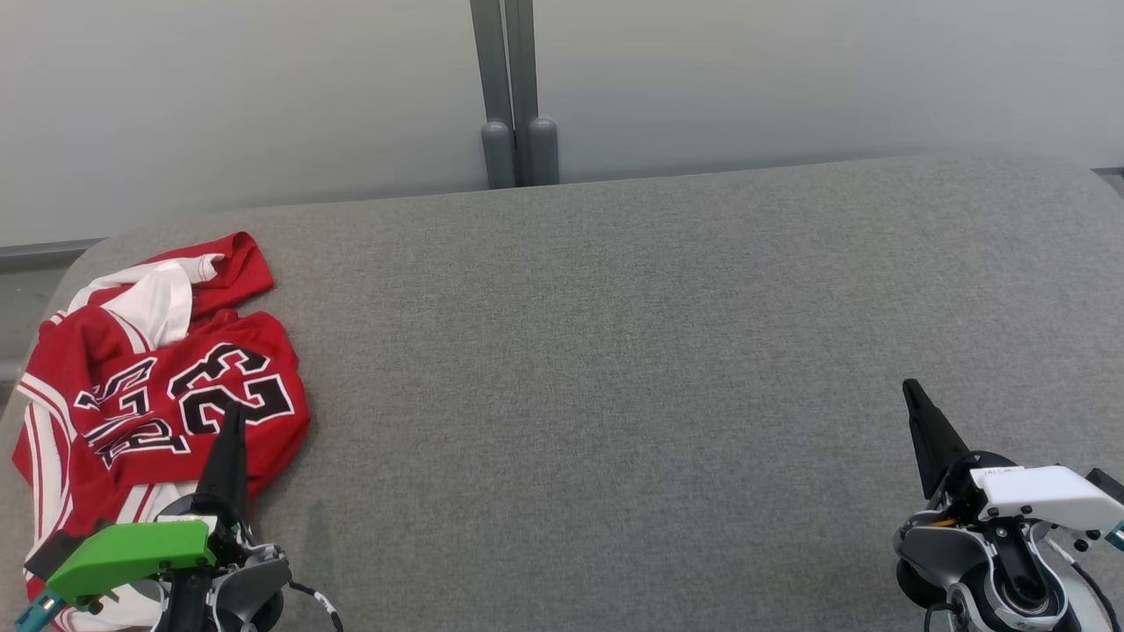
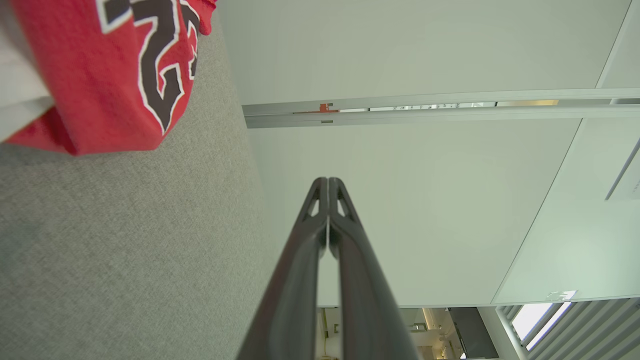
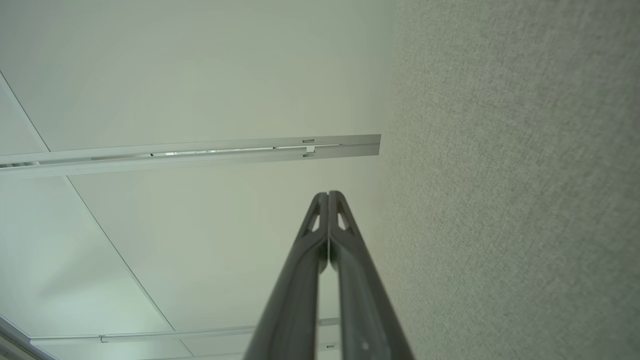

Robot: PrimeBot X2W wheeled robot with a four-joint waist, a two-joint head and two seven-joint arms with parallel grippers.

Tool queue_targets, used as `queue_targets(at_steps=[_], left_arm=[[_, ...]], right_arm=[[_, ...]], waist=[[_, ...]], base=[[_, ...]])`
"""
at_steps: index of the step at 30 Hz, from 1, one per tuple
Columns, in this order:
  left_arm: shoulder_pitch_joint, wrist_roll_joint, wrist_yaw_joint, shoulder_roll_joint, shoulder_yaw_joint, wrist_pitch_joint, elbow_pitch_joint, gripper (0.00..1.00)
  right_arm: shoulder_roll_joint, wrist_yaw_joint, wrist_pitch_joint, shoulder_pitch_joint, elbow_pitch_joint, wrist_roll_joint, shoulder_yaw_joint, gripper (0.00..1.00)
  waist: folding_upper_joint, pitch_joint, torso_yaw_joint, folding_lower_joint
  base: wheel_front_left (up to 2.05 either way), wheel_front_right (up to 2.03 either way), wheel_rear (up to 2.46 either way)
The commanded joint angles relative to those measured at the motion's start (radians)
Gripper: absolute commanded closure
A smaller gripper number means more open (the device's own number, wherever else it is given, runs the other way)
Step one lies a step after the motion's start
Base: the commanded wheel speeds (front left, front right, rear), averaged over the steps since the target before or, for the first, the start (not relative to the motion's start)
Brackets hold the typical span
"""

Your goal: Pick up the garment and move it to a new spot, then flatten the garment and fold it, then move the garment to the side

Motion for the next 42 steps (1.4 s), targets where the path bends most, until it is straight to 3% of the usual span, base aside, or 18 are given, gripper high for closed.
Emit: queue_targets(at_steps=[1, 23, 24, 34, 42], left_arm=[[-0.014, 0.002, -0.006, 0.008, 0.002, 0.003, 0.0, 1.0], [-0.014, 0.002, -0.006, 0.008, 0.002, 0.003, 0.0, 1.0], [0.0, 0.0, 0.0, 0.0, 0.0, 0.0, 0.0, 0.0], [0.027, 0.007, 0.006, -0.008, -0.042, -0.032, 0.023, 0.0], [0.026, 0.065, 0.019, -0.007, -0.082, -0.07, 0.012, 0.0]], right_arm=[[-0.004, 0.001, 0.001, -0.005, 0.001, 0.006, 0.0, 1.0], [-0.004, 0.001, 0.001, -0.005, 0.001, 0.006, 0.0, 1.0], [0.0, 0.0, 0.0, 0.0, 0.0, 0.0, 0.0, 0.0], [0.009, 0.0, -0.033, 0.042, 0.008, -0.021, 0.022, 0.0], [0.006, 0.0, -0.071, 0.053, -0.027, -0.144, 0.039, 0.0]], waist=[[-0.0001, 0.0, 0.0, 0.0], [-0.0001, 0.0, 0.0, 0.0], [-0.0001, 0.0, 0.0, 0.0], [-0.0001, 0.001, 0.0, 0.0], [-0.0001, 0.004, 0.0, 0.0]], base=[[0.0, 0.0, 0.0], [0.0, 0.0, 0.0], [0.0, 0.0, 0.0], [0.0, 0.0, 0.0], [0.0, 0.0, 0.0]])
